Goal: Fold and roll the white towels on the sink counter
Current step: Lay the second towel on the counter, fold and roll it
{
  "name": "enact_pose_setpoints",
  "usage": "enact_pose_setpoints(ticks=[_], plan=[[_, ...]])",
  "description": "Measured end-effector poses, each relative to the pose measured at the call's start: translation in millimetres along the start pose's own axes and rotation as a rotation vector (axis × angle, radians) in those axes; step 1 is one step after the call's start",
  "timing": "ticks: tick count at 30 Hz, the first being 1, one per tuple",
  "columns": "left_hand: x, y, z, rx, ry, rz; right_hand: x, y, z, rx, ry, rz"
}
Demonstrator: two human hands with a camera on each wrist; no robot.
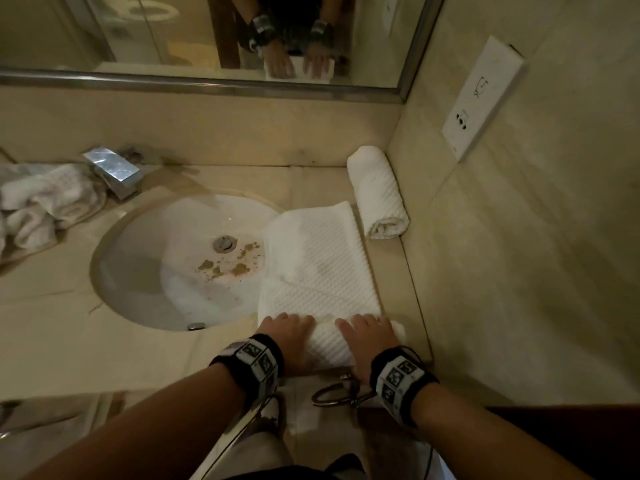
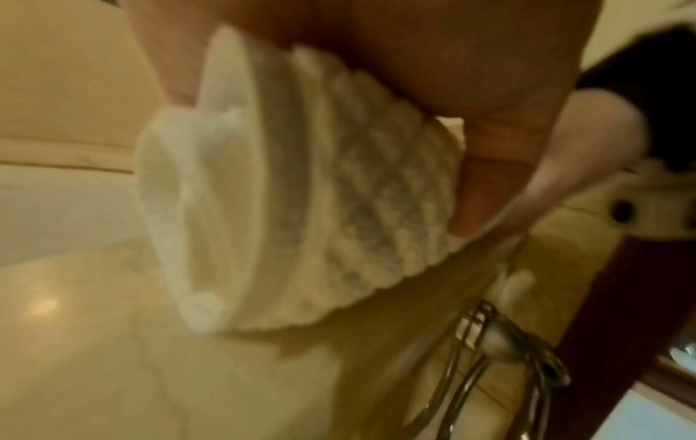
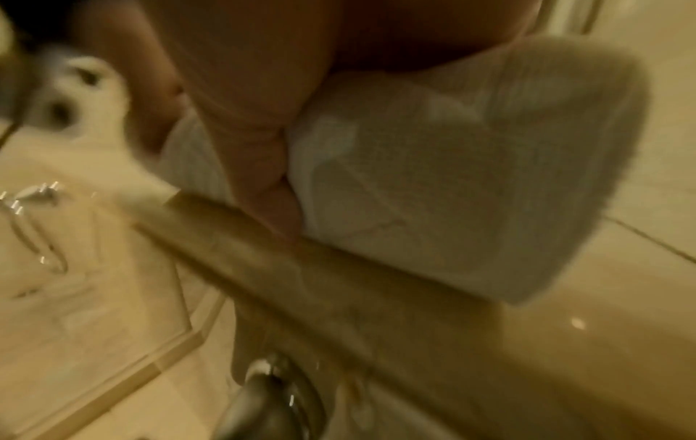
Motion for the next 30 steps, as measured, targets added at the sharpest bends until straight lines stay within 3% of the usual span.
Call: enact_pose_setpoints(ticks=[2,7,9,12,16,18,21,24,27,30], plan=[[-11.7,-15.0,4.3,0.127,-0.001,0.132,10.7,7.1,1.7,0.021,0.041,-0.049],[-28.2,-44.4,5.5,0.194,0.001,0.192,22.0,19.7,3.5,0.16,0.098,-0.395],[-20.1,-34.1,1.7,0.128,0.021,0.14,20.9,17.8,2.9,0.116,0.08,-0.347],[-3.0,-15.6,-10.5,-0.027,-0.048,0.151,15.1,10.2,0.0,0.011,0.01,-0.071],[11.1,2.6,-27.0,-0.297,-0.033,-0.05,6.8,6.0,1.1,-0.027,0.033,0.127],[16.6,6.1,-28.3,-0.241,-0.029,-0.04,20.4,13.7,7.4,0.008,0.046,-0.02],[10.2,0.4,-23.0,-0.018,-0.054,0.168,39.8,33.1,15.9,0.085,0.045,-0.246],[0.2,-16.5,-20.7,0.112,-0.083,0.184,49.1,43.8,18.1,0.124,0.054,-0.372],[6.9,-11.3,-27.9,0.074,-0.078,0.13,57.0,39.1,18.0,0.085,0.045,-0.415],[23.0,6.8,-40.9,-0.114,-0.081,0.079,58.1,36.9,17.7,0.037,0.008,-0.246]])
Point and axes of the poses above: each hand's wrist, its own x-axis towards the middle knuckle, its own y-axis out of the back of the hand, z = x × y, the point moved 2 cm from there along x, towards the middle knuckle, and after that the axes turned 11 degrees about -y, right-handed, at the moved point
